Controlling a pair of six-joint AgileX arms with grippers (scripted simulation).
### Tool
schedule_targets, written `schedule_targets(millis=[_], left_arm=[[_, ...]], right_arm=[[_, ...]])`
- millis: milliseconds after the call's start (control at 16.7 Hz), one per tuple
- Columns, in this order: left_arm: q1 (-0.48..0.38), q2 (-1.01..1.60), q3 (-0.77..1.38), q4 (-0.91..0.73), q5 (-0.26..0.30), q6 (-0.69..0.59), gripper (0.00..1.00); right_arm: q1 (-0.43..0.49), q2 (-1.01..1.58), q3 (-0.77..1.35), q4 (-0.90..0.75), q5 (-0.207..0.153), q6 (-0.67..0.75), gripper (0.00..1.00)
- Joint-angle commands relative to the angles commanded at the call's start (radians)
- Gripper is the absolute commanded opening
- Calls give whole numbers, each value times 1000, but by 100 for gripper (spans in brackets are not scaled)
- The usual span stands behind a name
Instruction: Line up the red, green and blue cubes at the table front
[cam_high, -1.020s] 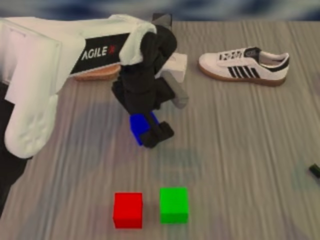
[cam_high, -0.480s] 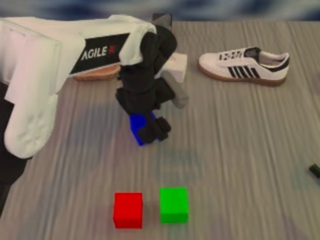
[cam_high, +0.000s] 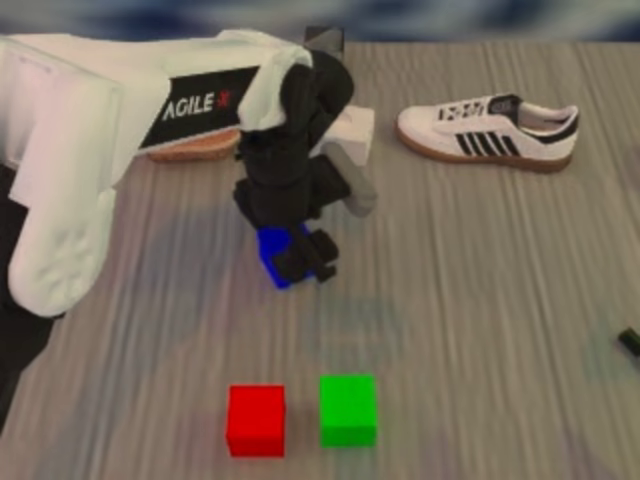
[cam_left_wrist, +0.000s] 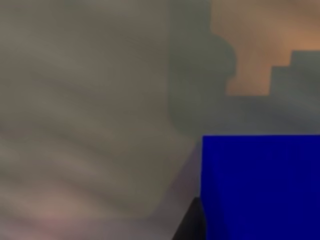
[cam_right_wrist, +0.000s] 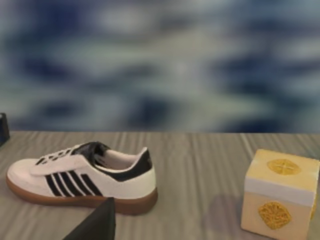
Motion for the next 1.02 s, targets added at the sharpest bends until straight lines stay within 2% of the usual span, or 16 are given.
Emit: schedule_targets(millis=[420, 780, 1020], left_arm=[[-1, -30, 17, -28, 12, -7, 0], [11, -74, 151, -215, 11, -6, 0], [16, -88, 178, -247, 11, -8, 0]], right_arm=[[0, 0, 0, 0, 0, 0, 100], [0, 0, 0, 0, 0, 0, 100], [0, 0, 0, 0, 0, 0, 100]])
